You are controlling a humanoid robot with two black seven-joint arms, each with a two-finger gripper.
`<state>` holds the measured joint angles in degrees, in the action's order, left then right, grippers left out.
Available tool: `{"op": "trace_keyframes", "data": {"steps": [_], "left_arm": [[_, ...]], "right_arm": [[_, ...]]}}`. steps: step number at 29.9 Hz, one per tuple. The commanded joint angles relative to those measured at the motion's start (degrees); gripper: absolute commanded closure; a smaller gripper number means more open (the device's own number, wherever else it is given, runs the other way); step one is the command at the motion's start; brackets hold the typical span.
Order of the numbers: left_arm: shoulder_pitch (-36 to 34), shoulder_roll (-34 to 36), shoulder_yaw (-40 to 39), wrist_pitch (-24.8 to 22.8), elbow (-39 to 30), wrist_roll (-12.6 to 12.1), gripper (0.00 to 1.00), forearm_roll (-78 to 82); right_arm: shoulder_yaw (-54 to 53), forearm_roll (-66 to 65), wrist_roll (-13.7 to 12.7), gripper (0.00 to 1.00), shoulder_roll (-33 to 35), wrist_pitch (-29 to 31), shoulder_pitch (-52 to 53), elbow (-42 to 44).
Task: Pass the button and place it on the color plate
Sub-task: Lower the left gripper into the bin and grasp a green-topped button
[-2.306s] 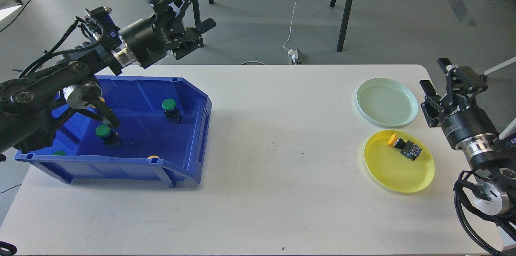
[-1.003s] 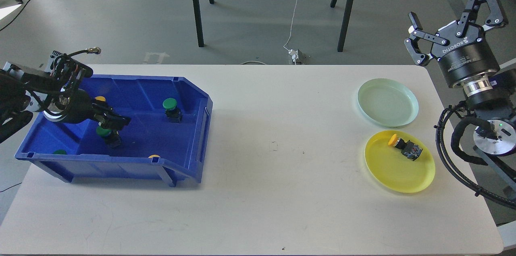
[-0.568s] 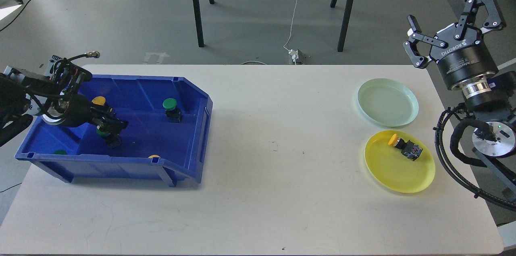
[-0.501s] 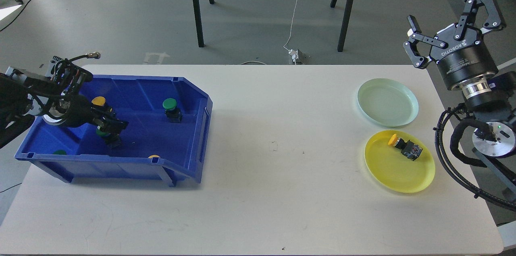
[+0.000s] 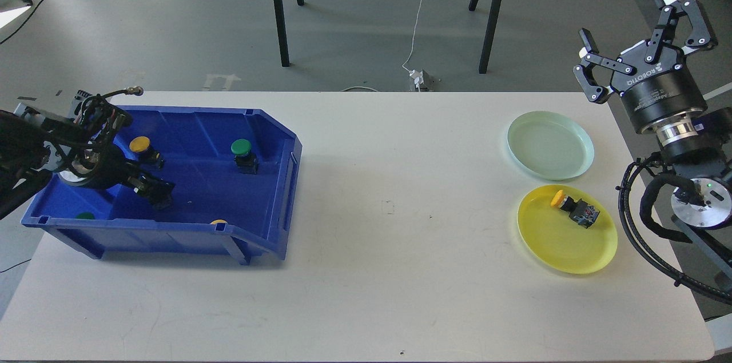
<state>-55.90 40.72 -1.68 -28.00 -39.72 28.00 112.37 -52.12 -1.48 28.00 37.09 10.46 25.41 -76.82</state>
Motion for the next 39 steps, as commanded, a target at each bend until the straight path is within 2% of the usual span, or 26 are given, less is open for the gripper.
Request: {"op": "trace_keyframes", "data": {"steps": [1, 6, 16, 26, 30, 34, 37, 39], "left_arm": [[0.0, -0.5, -0.1, 0.0, 1.6, 0.0, 0.13, -0.1], [0.2, -2.4, 0.0, 0.0, 4.2, 0.0, 0.16, -0.1], [1.1, -2.4, 0.0, 0.0, 4.3, 0.0, 0.25, 0.0], [1.5, -2.6, -0.1, 0.0, 4.3, 0.0, 0.27, -0.2], [1.6, -3.1, -0.2, 0.0, 4.9, 0.0, 0.37, -0.4], [1.6, -3.7, -0.2, 0.0, 6.2, 0.0, 0.63, -0.3], [1.7, -3.8, -0.2, 0.0, 6.3, 0.0, 0.79, -0.3], [1.7, -3.8, -0.2, 0.0, 6.3, 0.0, 0.86, -0.4]], "right_arm": [[0.0, 0.1, 0.0, 0.04, 0.0, 0.0, -0.1, 0.0], [-0.1, 0.0, 0.0, 0.04, 0.1, 0.1, -0.5, 0.0], [-0.1, 0.0, 0.0, 0.04, 0.1, 0.1, -1.2, 0.0], [-0.2, 0.0, 0.0, 0.04, 0.1, 0.0, -1.4, 0.0], [-0.2, 0.0, 0.0, 0.04, 0.1, 0.1, -1.4, 0.0], [-0.2, 0.0, 0.0, 0.04, 0.1, 0.1, -1.8, 0.0], [-0.2, 0.0, 0.0, 0.04, 0.1, 0.1, -1.9, 0.0], [-0.3, 0.0, 0.0, 0.04, 0.1, 0.1, -2.1, 0.0]]}}
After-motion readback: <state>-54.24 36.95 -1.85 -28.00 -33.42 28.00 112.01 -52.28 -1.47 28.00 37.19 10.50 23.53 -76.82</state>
